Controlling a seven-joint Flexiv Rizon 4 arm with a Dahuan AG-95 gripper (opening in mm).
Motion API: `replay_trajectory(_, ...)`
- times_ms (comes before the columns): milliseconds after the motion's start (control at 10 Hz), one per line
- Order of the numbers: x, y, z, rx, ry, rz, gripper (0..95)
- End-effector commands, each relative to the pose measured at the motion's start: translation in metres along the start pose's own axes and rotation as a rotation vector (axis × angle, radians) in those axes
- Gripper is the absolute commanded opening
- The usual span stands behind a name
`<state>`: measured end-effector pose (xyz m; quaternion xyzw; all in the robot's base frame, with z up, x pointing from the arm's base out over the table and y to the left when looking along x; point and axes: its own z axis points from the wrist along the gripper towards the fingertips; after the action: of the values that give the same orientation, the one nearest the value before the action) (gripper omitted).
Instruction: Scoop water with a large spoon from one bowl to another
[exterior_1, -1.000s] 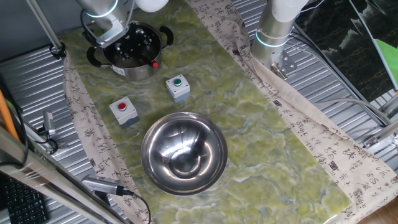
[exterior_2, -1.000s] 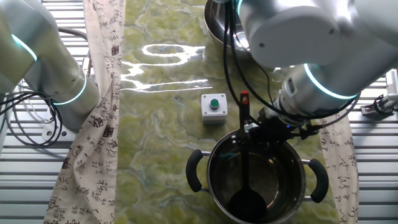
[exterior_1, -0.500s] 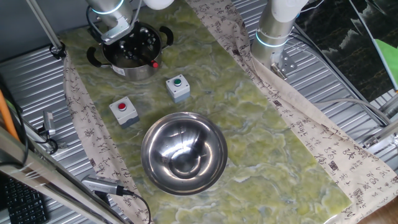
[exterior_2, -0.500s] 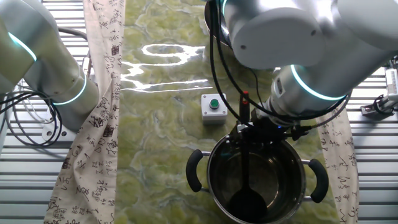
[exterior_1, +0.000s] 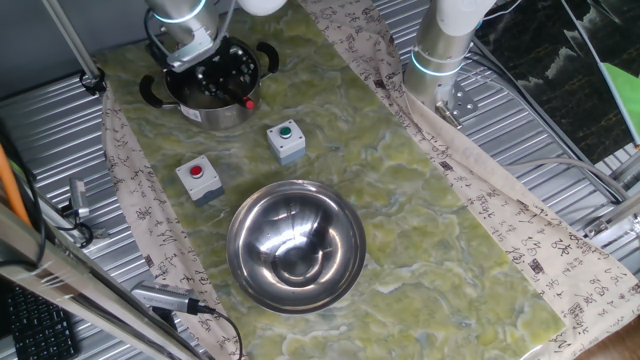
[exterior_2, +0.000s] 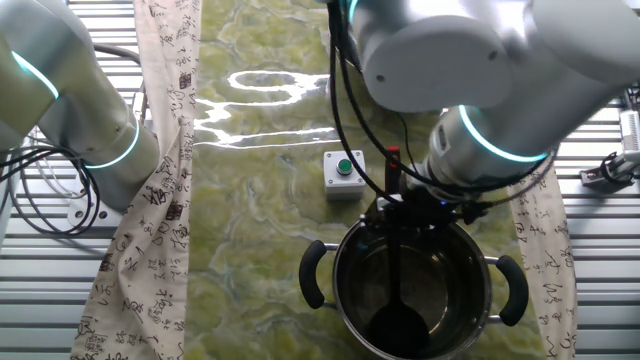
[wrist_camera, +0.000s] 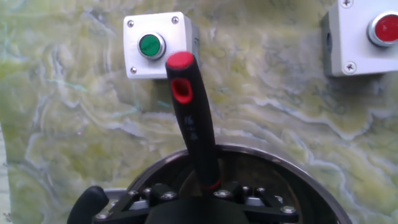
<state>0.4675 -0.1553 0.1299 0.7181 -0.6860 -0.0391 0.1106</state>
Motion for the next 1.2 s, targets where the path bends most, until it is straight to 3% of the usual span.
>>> replay_trajectory(100,-0.001,-0.001,0.002,-0.002,0.011,-0.003,57.0)
replay_trajectory(500,-0.003,0.001,0.011,0.006,0.029,0.007,57.0)
replay_trajectory(800,-0.003,0.002,0.012,0.004,0.052,0.017,57.0)
replay_trajectory(1200,-0.006,0.002,0.015,0.005,0.061,0.03,57.0)
